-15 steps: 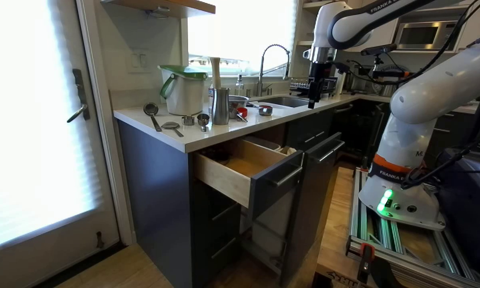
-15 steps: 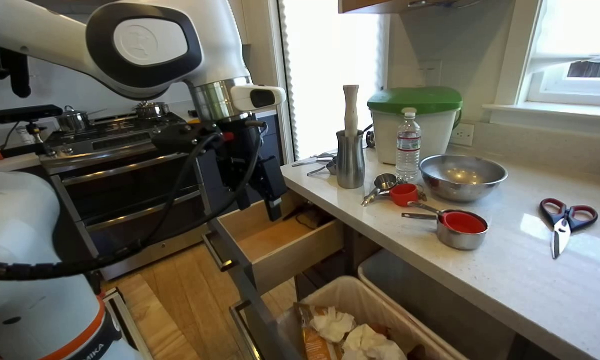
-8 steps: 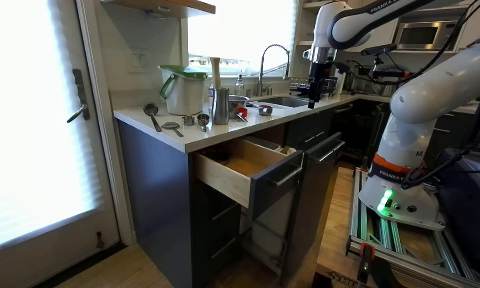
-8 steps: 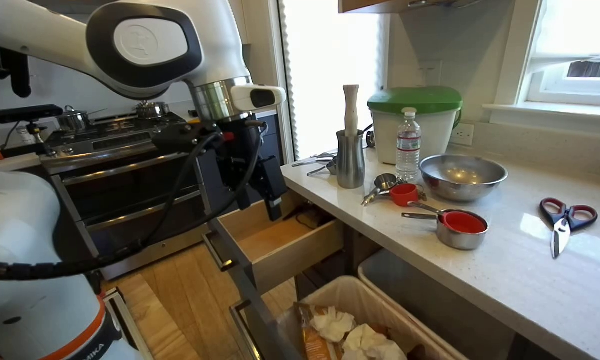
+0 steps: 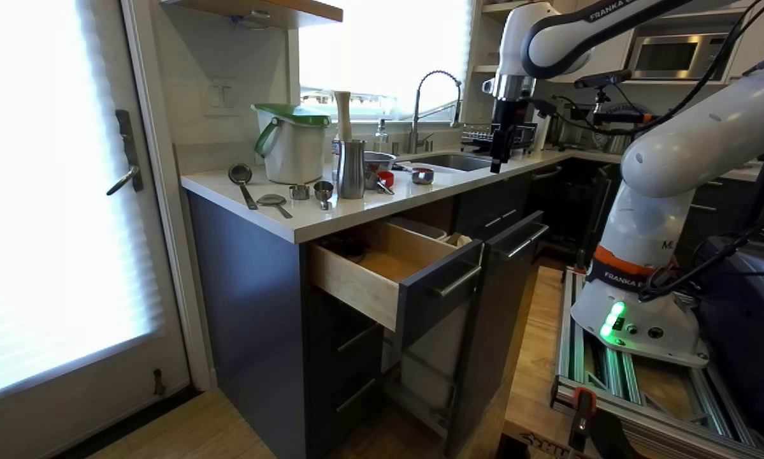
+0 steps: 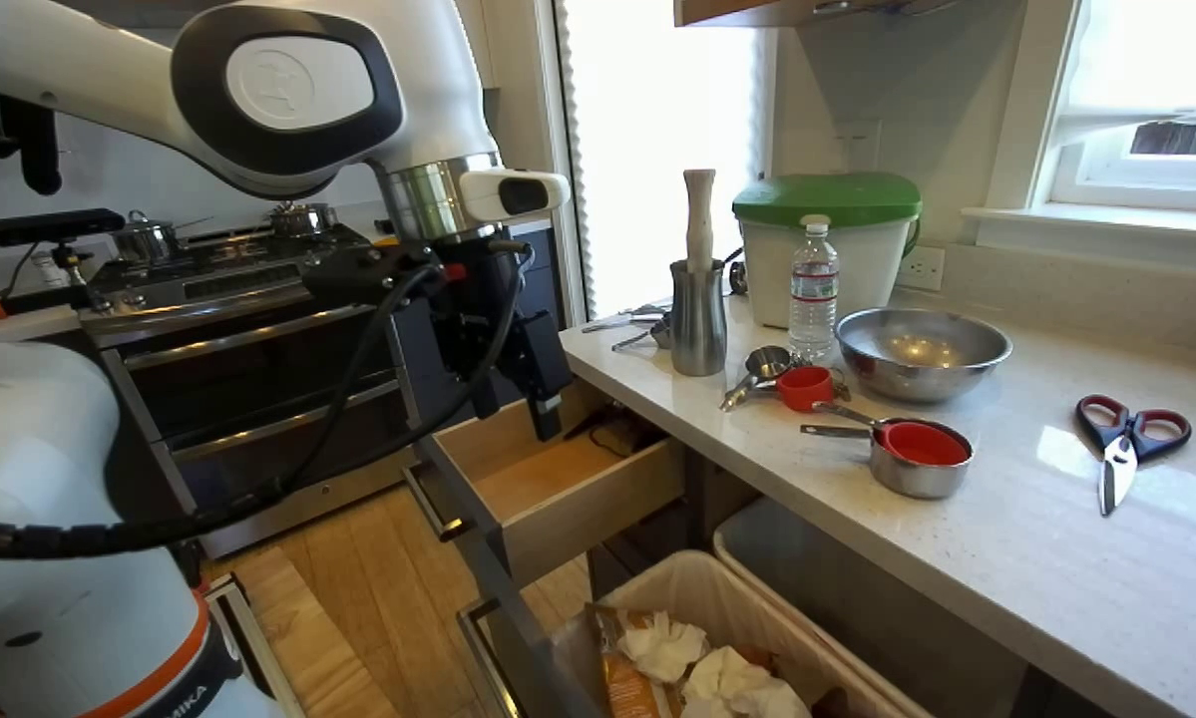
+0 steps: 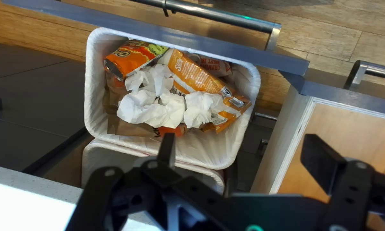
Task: Move the silver measuring cup on the left to the left then place the orange measuring cup on the left inside the orange measuring cup on the right
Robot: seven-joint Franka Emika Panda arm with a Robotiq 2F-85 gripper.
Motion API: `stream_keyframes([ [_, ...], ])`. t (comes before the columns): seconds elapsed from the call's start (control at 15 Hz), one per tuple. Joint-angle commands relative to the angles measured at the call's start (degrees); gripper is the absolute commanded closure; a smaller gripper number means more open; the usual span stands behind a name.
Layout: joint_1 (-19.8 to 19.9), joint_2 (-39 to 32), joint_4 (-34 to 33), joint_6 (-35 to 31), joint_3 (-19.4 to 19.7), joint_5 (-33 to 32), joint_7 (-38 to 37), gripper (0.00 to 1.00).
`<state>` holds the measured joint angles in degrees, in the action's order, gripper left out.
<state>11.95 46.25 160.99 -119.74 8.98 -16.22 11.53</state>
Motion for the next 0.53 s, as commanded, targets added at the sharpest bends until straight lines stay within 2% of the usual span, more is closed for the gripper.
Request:
stream_keyframes([
  [0.0,-0.4,0.1,-0.1,0.2,0.3,-0.2,-0.2,0.0],
  [0.13,-1.1,-1.3,-1.2,-1.6,0.7,0.8,-0.5,0.0],
  [0.47,-6.5,-6.7,-6.9,-6.9,0.7,7.5,-0.1,0.0],
])
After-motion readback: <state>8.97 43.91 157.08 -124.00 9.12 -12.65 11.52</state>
